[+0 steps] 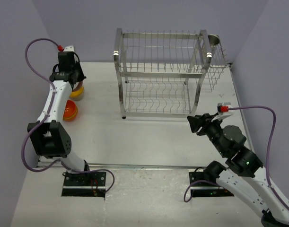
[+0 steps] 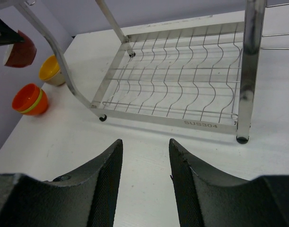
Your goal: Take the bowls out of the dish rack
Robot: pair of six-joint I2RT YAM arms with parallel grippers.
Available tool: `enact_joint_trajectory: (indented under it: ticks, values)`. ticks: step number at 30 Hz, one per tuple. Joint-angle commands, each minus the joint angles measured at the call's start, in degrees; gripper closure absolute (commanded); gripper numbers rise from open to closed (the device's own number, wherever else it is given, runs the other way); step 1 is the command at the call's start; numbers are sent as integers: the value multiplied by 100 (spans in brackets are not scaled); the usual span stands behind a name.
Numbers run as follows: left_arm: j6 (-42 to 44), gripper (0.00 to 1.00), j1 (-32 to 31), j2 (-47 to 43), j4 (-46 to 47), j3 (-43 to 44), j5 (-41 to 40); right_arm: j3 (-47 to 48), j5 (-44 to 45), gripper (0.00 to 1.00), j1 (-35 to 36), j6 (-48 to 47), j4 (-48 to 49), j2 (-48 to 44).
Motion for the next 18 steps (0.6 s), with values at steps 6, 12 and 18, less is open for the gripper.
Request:
enact_joint_trajectory:
  ticks: [6,12,18]
  values:
    - [250,100,156,633,275,440,-935,155,-117,55,24,19,-10,-171]
    - [268,100,297,871,354,581,-962,155,-73,55,24,10,-19,-179]
    - [233,100,341,1196,336,810,-980,146,-73,55,24,28,-80,-241]
